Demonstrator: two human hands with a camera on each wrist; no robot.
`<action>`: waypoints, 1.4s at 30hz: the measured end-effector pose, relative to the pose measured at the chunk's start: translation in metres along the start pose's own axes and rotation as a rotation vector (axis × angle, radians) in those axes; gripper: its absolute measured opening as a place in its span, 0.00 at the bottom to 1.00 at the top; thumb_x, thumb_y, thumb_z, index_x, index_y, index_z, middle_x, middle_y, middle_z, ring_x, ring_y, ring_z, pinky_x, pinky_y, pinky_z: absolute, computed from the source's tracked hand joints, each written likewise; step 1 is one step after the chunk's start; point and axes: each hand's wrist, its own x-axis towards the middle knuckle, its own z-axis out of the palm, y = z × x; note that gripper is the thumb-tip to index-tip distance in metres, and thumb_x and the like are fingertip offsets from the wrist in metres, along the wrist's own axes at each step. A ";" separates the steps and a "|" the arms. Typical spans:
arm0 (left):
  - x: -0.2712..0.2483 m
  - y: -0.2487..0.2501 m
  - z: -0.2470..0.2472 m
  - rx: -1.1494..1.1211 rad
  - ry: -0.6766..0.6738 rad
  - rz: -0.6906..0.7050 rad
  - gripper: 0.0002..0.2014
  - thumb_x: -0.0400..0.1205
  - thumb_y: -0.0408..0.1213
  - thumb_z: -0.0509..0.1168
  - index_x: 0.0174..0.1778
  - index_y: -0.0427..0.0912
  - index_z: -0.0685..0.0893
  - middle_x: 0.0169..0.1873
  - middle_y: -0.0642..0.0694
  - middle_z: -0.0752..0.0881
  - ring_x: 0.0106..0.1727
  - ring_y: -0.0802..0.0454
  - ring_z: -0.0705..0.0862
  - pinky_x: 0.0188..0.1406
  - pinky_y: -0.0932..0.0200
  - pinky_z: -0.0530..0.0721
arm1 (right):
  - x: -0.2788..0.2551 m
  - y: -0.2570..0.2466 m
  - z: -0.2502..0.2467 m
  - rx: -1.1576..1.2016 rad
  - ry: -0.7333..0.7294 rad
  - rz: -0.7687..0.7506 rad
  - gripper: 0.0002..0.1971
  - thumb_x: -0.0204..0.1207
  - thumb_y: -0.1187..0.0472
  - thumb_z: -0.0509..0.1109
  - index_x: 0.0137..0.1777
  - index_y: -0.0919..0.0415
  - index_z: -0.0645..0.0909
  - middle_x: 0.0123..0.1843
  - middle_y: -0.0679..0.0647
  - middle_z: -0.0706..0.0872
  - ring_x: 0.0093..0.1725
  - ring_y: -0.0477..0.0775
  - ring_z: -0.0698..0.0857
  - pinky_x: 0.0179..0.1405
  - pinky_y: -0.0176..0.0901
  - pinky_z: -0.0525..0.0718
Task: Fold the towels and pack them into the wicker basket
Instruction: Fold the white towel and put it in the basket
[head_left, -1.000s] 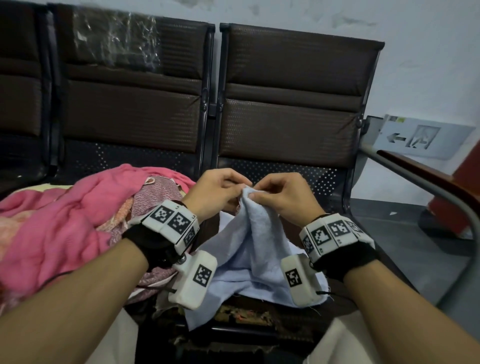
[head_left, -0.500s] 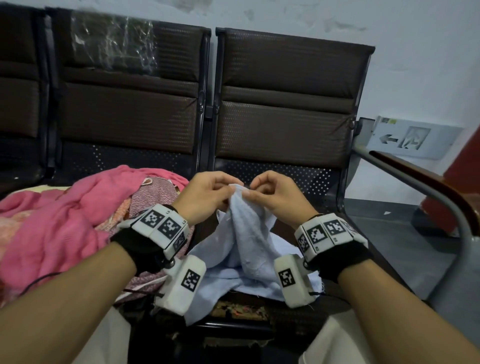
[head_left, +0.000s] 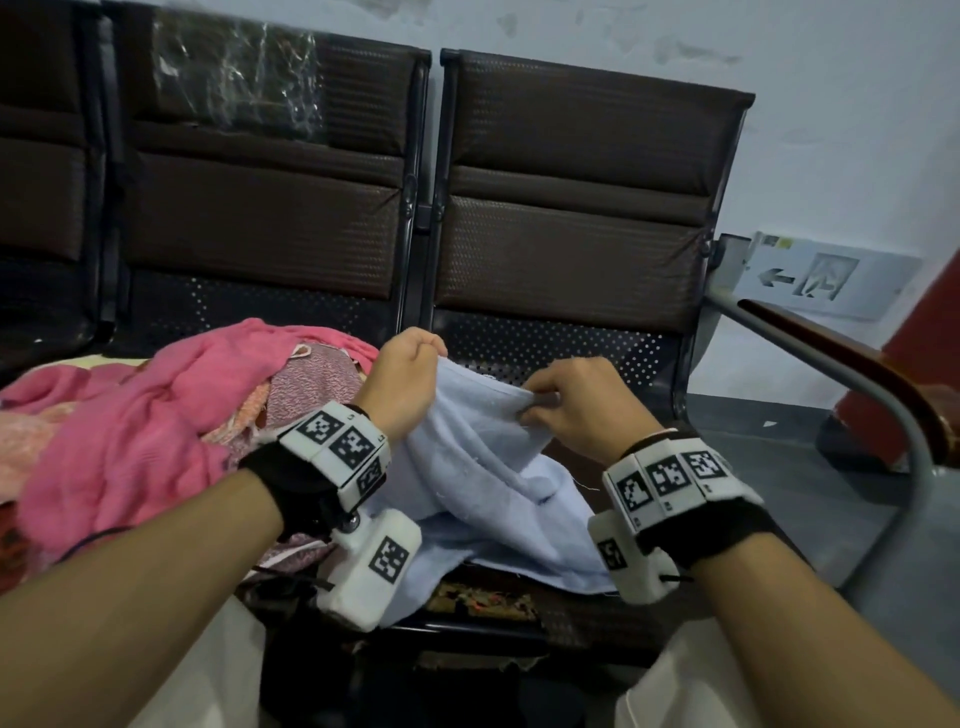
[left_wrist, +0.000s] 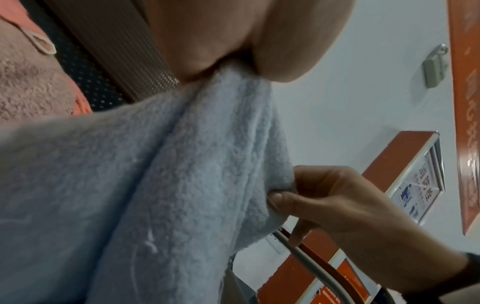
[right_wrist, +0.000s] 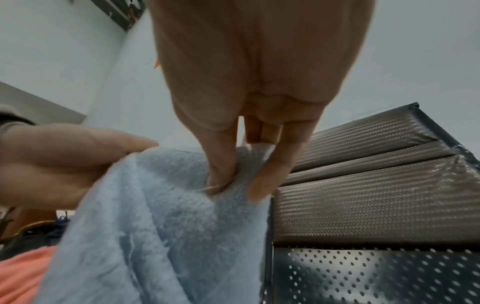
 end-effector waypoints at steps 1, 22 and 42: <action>-0.001 0.001 0.000 0.020 -0.016 0.012 0.13 0.85 0.31 0.48 0.42 0.48 0.76 0.27 0.55 0.71 0.25 0.62 0.69 0.25 0.66 0.68 | -0.001 -0.001 0.000 -0.002 0.011 -0.019 0.06 0.68 0.57 0.77 0.45 0.50 0.90 0.42 0.48 0.86 0.43 0.49 0.83 0.48 0.45 0.84; -0.007 0.050 -0.049 0.498 -0.233 0.458 0.10 0.81 0.36 0.67 0.39 0.32 0.79 0.28 0.48 0.77 0.32 0.55 0.75 0.31 0.67 0.69 | -0.005 -0.025 -0.081 0.153 0.187 0.060 0.06 0.73 0.63 0.71 0.45 0.54 0.88 0.37 0.51 0.87 0.41 0.48 0.83 0.32 0.30 0.69; 0.074 0.113 -0.067 0.573 -0.286 0.275 0.10 0.85 0.35 0.59 0.52 0.29 0.75 0.53 0.30 0.82 0.55 0.38 0.81 0.42 0.56 0.68 | 0.058 -0.026 -0.115 0.375 0.436 0.133 0.03 0.73 0.57 0.75 0.45 0.53 0.86 0.41 0.47 0.87 0.44 0.44 0.83 0.42 0.34 0.75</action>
